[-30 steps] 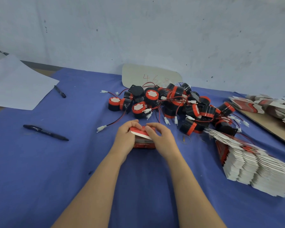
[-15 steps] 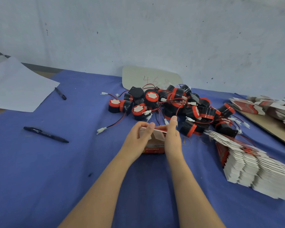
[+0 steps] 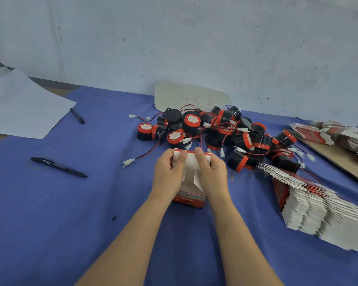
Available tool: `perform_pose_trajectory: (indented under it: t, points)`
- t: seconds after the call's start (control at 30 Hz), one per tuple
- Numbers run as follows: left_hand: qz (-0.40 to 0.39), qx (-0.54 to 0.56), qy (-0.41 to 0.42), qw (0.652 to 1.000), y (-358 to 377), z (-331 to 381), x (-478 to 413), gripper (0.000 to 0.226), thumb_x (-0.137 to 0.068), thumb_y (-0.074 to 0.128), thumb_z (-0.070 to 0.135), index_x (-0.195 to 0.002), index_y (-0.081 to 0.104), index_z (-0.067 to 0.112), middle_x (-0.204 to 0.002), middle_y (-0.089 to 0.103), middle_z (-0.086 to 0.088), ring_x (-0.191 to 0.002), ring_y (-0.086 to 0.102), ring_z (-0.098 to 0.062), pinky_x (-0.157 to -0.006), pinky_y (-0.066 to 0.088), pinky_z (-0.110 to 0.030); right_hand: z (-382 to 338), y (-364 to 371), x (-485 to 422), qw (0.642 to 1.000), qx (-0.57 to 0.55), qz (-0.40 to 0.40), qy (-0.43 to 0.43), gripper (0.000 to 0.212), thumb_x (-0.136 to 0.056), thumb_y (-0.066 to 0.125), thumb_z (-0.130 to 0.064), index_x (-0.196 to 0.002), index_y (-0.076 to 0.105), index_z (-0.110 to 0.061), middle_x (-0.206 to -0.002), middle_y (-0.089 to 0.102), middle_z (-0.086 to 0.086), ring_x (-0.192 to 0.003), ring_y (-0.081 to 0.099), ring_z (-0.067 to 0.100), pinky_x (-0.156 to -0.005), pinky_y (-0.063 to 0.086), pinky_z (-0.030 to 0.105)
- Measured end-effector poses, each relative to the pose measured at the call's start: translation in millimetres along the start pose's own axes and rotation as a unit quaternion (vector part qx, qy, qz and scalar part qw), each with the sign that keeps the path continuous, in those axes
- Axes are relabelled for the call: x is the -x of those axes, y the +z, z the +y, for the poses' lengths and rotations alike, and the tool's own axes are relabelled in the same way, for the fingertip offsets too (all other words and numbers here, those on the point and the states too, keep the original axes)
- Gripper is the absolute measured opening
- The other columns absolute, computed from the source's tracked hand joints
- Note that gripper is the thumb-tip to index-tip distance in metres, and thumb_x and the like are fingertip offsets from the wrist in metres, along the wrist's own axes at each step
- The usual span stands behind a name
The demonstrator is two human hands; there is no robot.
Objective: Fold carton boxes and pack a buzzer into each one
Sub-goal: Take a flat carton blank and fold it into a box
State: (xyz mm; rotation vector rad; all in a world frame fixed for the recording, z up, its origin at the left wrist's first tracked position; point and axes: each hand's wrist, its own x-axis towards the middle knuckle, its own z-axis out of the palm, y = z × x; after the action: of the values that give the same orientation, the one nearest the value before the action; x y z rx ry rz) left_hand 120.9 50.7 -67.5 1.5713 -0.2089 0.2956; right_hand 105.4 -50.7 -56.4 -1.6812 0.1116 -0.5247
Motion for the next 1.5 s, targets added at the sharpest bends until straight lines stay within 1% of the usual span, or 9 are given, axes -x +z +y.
perform_pose_trajectory:
  t: [0.3, 0.43, 0.6, 0.7, 0.87, 1.1, 1.2, 1.37, 1.5]
  points:
    - [0.019, -0.106, -0.07, 0.992, 2.6, -1.9, 2.2, 0.039, -0.099, 0.03, 0.047, -0.092, 0.055, 0.018, -0.082, 0.056, 0.012, -0.076, 0.051, 0.0, -0.057, 0.034, -0.015, 10.6, -16.5, -10.2, 0.991, 0.085, 0.004, 0.106, 0.011, -0.092, 0.058, -0.017, -0.086, 0.058, -0.026, -0.078, 0.06, 0.002, -0.068, 0.054, 0.018, -0.055, 0.042, 0.025]
    - [-0.022, -0.124, -0.102, 0.987, 1.2, -3.5, -0.2, 0.036, -0.1, 0.037, 0.042, -0.095, 0.059, 0.014, -0.082, 0.057, 0.01, -0.08, 0.053, -0.008, -0.061, 0.036, -0.022, 10.7, -21.7, -13.5, 0.943, 0.316, -0.071, 0.081, 0.036, -0.088, 0.06, -0.029, -0.057, 0.047, -0.016, -0.053, 0.042, -0.003, -0.055, 0.039, 0.016, -0.05, 0.03, 0.028]
    - [0.006, -0.17, -0.093, 0.981, 2.3, 0.3, 3.0, 0.037, -0.099, 0.038, 0.042, -0.08, 0.055, 0.015, -0.074, 0.057, 0.005, -0.07, 0.052, -0.009, -0.055, 0.035, -0.024, 3.4, -20.6, -10.8, 0.923, 0.344, -0.131, 0.111, 0.072, -0.09, 0.044, -0.062, -0.077, 0.066, 0.005, -0.065, 0.051, 0.009, -0.061, 0.044, 0.02, -0.053, 0.032, 0.03]
    - [-0.073, -0.069, -0.095, 0.99, -2.2, 7.2, 1.8, 0.031, -0.095, 0.046, 0.048, -0.09, 0.063, 0.022, -0.09, 0.064, 0.012, -0.084, 0.057, -0.001, -0.063, 0.039, -0.016, 6.1, -16.8, -7.6, 0.941, 0.33, -0.037, 0.064, 0.048, -0.095, 0.046, -0.051, -0.071, 0.059, -0.011, -0.069, 0.058, 0.001, -0.063, 0.049, 0.016, -0.055, 0.035, 0.029]
    - [-0.303, -0.12, -0.061, 0.943, -19.5, 10.8, 3.8, 0.037, -0.084, 0.065, 0.049, -0.118, 0.053, 0.039, -0.119, 0.051, 0.029, -0.103, 0.049, 0.014, -0.074, 0.038, -0.004, 10.2, -23.0, -12.3, 0.96, 0.235, 0.142, 0.05, 0.031, -0.096, 0.048, -0.038, -0.116, 0.057, -0.016, -0.114, 0.061, 0.003, -0.094, 0.054, 0.016, -0.075, 0.035, 0.027]
    - [-0.03, -0.178, 0.045, 0.983, -15.8, 1.0, -3.2, 0.023, -0.092, 0.053, 0.016, -0.115, 0.058, 0.018, -0.114, 0.053, 0.01, -0.103, 0.048, -0.005, -0.079, 0.033, -0.01, 1.9, -18.2, -11.3, 0.991, 0.088, 0.079, 0.058, 0.048, -0.091, 0.054, -0.049, -0.128, 0.052, -0.018, -0.118, 0.058, -0.007, -0.107, 0.058, 0.015, -0.092, 0.047, 0.033]
    - [0.082, -0.066, -0.009, 0.994, -12.0, 0.6, -2.2, 0.025, -0.098, 0.039, 0.015, -0.118, 0.053, 0.018, -0.118, 0.052, 0.008, -0.107, 0.048, -0.009, -0.085, 0.038, -0.019, 0.7, -5.2, -2.9, 0.982, 0.175, -0.068, 0.023, 0.038, -0.085, 0.06, -0.053, -0.114, 0.058, -0.027, -0.1, 0.061, -0.016, -0.088, 0.06, 0.001, -0.071, 0.049, 0.016]
    - [0.089, 0.081, -0.06, 0.991, -10.7, 2.9, -2.2, 0.026, -0.102, 0.033, 0.024, -0.124, 0.048, 0.025, -0.1, 0.055, 0.036, -0.103, 0.05, 0.002, -0.084, 0.042, -0.022, 7.0, 3.5, 3.1, 0.958, 0.283, -0.039, -0.021, 0.035, -0.09, 0.054, -0.052, -0.091, 0.066, -0.02, -0.084, 0.066, -0.006, -0.078, 0.06, 0.01, -0.066, 0.05, 0.026]
    - [0.081, 0.137, -0.078, 0.984, -11.2, -0.6, -4.2, 0.019, -0.099, 0.044, 0.028, -0.116, 0.051, 0.031, -0.093, 0.057, 0.041, -0.11, 0.049, -0.001, -0.094, 0.04, -0.027, 9.5, 4.9, 3.7, 0.951, 0.298, 0.035, -0.073, 0.039, -0.1, 0.04, -0.038, -0.071, 0.048, -0.014, -0.054, 0.042, -0.001, -0.054, 0.039, 0.021, -0.045, 0.026, 0.032]
